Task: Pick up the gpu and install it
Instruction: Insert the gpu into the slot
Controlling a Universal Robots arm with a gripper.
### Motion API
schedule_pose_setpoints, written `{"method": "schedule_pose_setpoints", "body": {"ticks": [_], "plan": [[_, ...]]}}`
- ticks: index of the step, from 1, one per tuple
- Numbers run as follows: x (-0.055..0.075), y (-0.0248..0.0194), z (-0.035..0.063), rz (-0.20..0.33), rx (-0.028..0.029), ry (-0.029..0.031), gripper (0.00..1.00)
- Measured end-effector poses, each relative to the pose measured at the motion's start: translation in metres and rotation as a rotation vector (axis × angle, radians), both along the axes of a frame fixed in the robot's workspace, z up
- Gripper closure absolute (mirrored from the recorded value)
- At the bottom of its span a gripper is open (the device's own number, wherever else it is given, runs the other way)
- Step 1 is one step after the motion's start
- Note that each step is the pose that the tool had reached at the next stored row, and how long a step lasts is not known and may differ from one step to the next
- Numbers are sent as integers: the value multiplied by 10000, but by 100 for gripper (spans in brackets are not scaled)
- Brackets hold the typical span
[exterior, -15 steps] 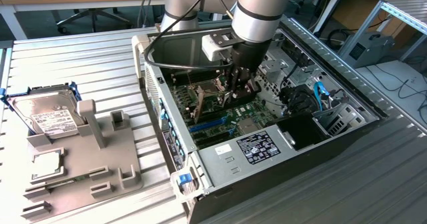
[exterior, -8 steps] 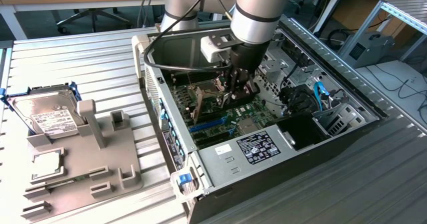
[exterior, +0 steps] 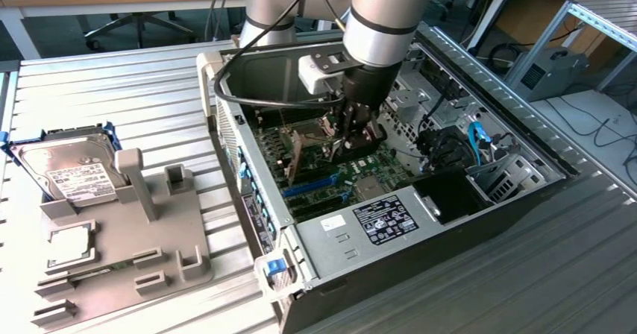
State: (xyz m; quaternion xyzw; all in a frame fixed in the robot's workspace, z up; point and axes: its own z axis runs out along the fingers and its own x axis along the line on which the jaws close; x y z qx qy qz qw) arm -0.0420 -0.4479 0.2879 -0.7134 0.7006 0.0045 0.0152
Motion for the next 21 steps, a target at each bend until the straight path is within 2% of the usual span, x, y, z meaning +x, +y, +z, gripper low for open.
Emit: {"method": "schedule_pose_setpoints", "body": {"ticks": [21], "plan": [[-43, 0, -40, -1, -13, -1, 74]]}}
